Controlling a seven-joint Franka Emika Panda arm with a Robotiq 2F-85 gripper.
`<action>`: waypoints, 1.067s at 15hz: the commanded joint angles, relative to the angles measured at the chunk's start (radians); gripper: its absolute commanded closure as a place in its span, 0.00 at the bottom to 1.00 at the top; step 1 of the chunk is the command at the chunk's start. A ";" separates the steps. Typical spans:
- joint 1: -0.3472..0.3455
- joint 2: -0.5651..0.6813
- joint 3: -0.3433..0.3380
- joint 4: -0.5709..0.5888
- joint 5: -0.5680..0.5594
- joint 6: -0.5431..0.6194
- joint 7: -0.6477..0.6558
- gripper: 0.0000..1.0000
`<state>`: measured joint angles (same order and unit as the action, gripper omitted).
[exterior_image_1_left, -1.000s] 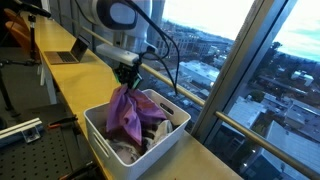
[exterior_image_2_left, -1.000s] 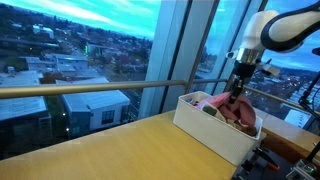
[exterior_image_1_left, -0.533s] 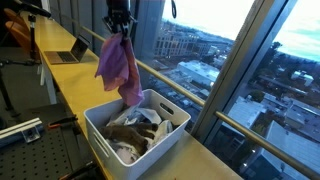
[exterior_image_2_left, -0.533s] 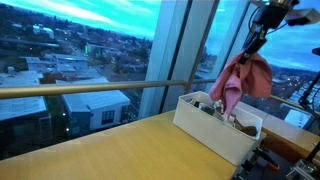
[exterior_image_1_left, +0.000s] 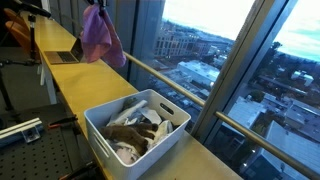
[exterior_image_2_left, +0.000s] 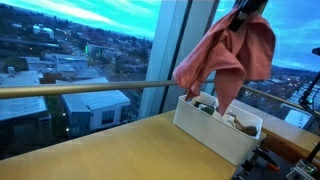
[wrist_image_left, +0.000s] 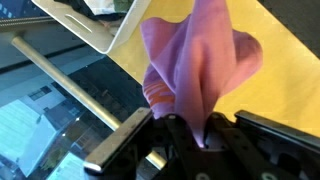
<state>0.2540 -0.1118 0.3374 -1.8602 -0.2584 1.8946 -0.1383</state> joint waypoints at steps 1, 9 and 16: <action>0.029 0.166 0.013 0.083 -0.051 -0.023 0.038 0.98; 0.046 0.330 -0.030 0.051 -0.028 -0.004 0.030 0.60; -0.028 0.263 -0.115 -0.051 -0.073 0.052 -0.005 0.11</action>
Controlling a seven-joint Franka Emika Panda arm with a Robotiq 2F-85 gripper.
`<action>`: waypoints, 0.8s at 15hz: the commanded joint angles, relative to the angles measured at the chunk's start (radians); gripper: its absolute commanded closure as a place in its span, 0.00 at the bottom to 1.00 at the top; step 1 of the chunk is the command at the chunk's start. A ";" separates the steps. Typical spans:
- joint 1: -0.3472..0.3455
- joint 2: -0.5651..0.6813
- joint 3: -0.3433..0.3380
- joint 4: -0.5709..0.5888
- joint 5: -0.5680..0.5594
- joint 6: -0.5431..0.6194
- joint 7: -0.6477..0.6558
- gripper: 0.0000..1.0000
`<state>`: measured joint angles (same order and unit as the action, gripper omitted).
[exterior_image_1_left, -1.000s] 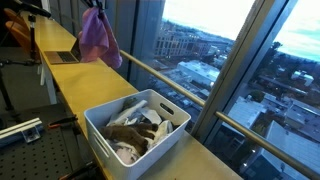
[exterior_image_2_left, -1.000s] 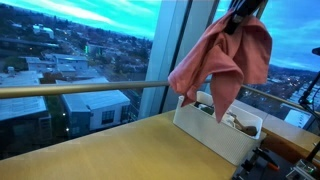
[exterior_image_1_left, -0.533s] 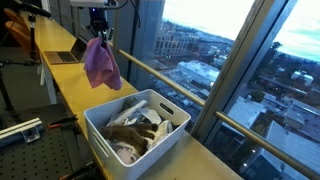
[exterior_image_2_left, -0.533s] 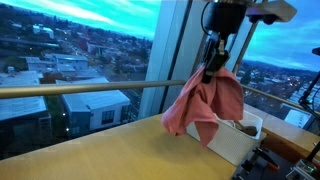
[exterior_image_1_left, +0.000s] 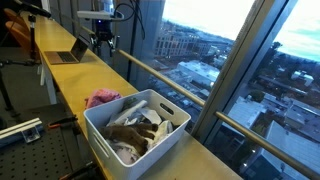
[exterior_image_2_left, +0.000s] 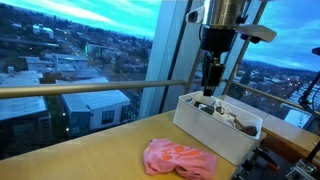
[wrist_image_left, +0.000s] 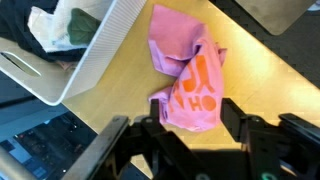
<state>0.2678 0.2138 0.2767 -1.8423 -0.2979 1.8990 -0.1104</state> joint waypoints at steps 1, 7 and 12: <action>-0.059 -0.069 -0.078 -0.085 -0.057 0.072 -0.035 0.03; -0.204 -0.035 -0.214 -0.156 -0.108 0.270 -0.106 0.00; -0.276 0.103 -0.269 -0.163 -0.070 0.403 -0.145 0.00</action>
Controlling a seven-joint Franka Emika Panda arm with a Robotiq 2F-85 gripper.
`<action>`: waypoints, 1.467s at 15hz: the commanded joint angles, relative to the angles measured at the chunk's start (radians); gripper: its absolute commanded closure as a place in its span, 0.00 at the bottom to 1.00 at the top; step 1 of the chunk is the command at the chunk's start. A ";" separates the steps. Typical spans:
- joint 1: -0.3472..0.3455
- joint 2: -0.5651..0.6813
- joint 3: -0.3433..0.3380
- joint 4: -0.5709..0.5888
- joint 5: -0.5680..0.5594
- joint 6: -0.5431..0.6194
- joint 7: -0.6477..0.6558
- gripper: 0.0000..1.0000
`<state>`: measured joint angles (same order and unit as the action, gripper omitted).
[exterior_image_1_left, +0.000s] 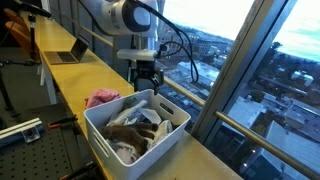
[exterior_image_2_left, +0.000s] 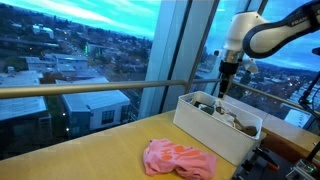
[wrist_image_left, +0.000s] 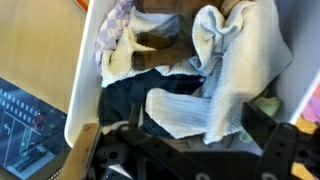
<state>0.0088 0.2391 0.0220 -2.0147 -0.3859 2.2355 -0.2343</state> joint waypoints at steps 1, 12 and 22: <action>-0.023 0.109 -0.015 0.013 0.025 0.086 -0.026 0.00; -0.075 0.529 -0.015 0.224 0.118 0.142 -0.106 0.00; -0.085 0.462 0.005 0.165 0.158 0.072 -0.136 0.70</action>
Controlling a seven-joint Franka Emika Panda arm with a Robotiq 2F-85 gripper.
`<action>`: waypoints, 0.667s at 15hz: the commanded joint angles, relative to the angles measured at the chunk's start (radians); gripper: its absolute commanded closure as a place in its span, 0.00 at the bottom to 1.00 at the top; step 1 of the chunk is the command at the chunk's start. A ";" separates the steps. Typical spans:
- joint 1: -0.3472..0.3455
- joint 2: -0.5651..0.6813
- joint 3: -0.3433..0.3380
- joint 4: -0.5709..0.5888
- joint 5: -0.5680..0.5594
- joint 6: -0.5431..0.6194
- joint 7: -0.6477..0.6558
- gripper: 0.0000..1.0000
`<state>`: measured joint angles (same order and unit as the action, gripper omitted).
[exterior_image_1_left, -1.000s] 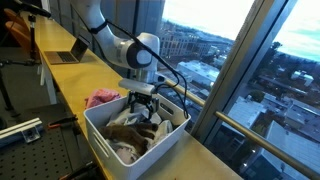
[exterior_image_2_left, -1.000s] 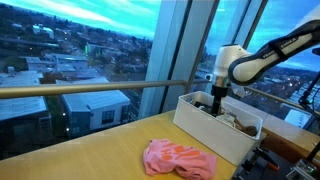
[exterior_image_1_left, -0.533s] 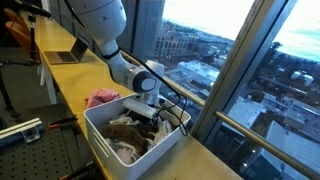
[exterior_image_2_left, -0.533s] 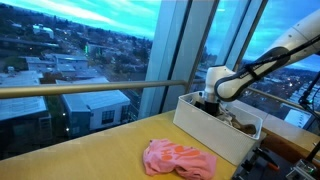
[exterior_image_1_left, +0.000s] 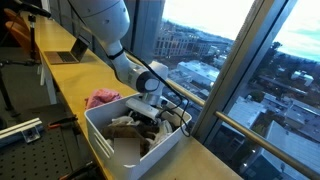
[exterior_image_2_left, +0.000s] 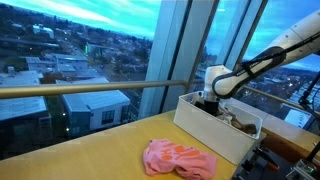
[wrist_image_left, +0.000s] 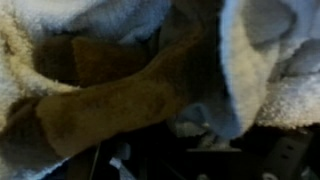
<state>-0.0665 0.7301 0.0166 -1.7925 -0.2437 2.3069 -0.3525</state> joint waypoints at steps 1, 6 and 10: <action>-0.011 -0.051 0.015 -0.074 0.020 0.000 -0.019 0.77; 0.002 -0.212 0.022 -0.160 0.022 -0.030 -0.009 1.00; 0.034 -0.373 0.036 -0.194 0.019 -0.072 0.007 1.00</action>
<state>-0.0573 0.5069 0.0358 -1.9264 -0.2429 2.2853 -0.3520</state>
